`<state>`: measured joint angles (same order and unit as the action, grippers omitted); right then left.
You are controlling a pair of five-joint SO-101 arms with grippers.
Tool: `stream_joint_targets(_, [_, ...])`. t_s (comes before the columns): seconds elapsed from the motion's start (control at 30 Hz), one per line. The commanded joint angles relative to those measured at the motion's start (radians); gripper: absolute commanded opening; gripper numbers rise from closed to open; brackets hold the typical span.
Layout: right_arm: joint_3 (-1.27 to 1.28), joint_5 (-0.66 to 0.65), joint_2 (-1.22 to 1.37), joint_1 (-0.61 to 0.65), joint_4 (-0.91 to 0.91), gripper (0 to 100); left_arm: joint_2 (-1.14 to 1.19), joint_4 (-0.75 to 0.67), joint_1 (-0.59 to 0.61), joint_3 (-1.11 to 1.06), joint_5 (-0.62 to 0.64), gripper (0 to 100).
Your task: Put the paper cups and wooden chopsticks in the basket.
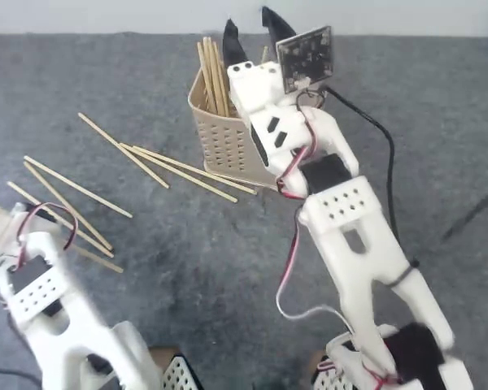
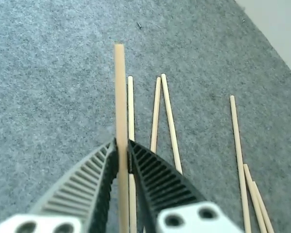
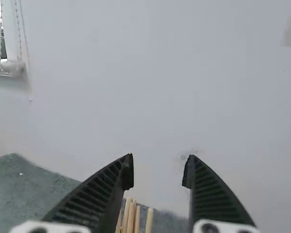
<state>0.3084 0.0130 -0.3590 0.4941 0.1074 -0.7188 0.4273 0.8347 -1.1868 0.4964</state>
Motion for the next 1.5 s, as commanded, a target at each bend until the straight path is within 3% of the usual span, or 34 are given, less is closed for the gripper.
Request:
stream_joint_targets(0.0, [-0.006,0.046,-0.220,0.007,0.202,8.4,-0.031,-0.031,-0.014,0.013,0.006,1])
stream_joint_targets(0.1, [-0.005,0.146,-0.384,0.007,0.479,1.2,-0.032,-0.057,-0.044,0.022,0.006,1])
stream_joint_targets(0.27, [0.008,0.218,-0.610,-0.053,0.989,1.7,-0.048,-0.144,-0.051,0.056,0.006,1])
stream_joint_targets(0.43, [0.221,0.215,-0.762,-0.162,1.218,1.7,-0.201,-0.201,-0.173,0.067,0.000,1])
stream_joint_targets(0.6, [0.655,0.176,-0.895,-0.272,1.125,1.6,-0.451,-0.201,-0.341,0.071,-0.002,1])
stream_joint_targets(0.73, [0.922,0.123,-1.029,-0.282,0.990,1.6,-0.606,-0.201,-0.477,0.128,-0.003,1])
stream_joint_targets(0.87, [1.082,0.121,-1.139,-0.263,0.900,1.6,-0.618,-0.227,-0.637,0.262,-0.003,1])
stream_joint_targets(1.03, [1.330,0.121,-1.250,-0.170,0.759,1.6,-0.489,-0.474,-0.793,0.363,-0.003,1])
stream_joint_targets(1.13, [1.363,0.121,-1.328,-0.166,0.796,1.6,-0.358,-0.606,-0.838,0.418,-0.003,1])
stream_joint_targets(1.47, [1.375,0.078,-1.457,-0.259,0.886,1.7,0.150,-0.640,-0.914,0.713,-0.003,1])
